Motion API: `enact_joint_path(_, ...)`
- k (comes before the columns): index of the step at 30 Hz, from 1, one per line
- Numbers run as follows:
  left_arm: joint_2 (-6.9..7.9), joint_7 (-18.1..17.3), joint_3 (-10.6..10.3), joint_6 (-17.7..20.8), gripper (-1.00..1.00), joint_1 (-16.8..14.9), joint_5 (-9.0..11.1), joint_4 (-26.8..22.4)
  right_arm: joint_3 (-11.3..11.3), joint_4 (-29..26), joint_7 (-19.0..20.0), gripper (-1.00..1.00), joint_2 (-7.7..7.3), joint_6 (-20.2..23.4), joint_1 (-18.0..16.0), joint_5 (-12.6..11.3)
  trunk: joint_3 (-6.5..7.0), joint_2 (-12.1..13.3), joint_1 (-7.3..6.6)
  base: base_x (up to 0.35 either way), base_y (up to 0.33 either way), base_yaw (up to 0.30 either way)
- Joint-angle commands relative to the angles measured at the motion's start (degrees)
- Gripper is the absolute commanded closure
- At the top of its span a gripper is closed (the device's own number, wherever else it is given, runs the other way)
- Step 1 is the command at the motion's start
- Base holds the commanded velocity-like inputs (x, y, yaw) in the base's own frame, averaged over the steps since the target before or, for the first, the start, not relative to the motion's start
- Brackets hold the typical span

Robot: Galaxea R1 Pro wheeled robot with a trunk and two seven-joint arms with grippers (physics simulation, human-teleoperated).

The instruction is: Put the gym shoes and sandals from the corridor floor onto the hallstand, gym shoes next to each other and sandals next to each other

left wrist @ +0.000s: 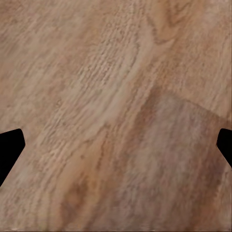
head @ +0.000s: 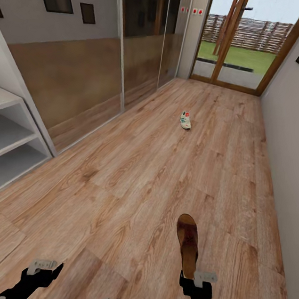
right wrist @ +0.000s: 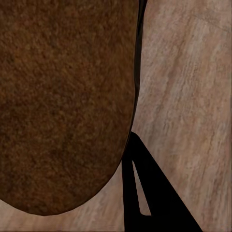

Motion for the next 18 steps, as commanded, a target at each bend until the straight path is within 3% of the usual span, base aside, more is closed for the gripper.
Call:
enact_joint_path(1, -0.07, -0.3, 0.5, -0.5, -1.00, 0.4, -0.2, 0.1, 0.2, 0.4, -0.5, 1.00, -0.01, -0.2, 0.0, 1.1, 0.29, 0.0, -0.03, 0.000, 0.000, -0.001)
enact_joint_path(5, -0.18, 0.4, 0.7, -1.7, -1.00, 2.1, -0.1, 0.4, 0.2, 1.5, -0.6, 1.00, 0.05, -0.5, 0.2, 6.5, 1.53, 0.1, -0.14, 0.000, 0.000, 0.000)
enact_joint_path(10, -0.33, 0.6, 0.8, -2.1, -1.00, 2.7, -0.2, 0.7, 0.0, 1.5, -1.0, 1.00, 0.43, -0.6, 0.2, 11.6, 3.05, 0.5, -0.46, 0.000, 0.000, 0.000)
enact_joint_path(16, -0.21, 0.7, 1.2, -2.2, -1.00, 2.9, -0.2, 0.8, -0.3, 3.6, -1.4, 1.00, 0.27, -2.6, 0.4, 11.7, 4.67, 2.9, -1.78, 0.000, 0.000, 0.000)
enact_joint_path(18, -0.36, 1.5, 1.4, -2.2, -1.00, 2.9, -0.2, 0.8, -0.4, 6.0, -1.4, 1.00, 0.11, -4.1, 0.5, 10.5, 5.21, 3.7, -2.22, 0.000, 0.000, 0.000)
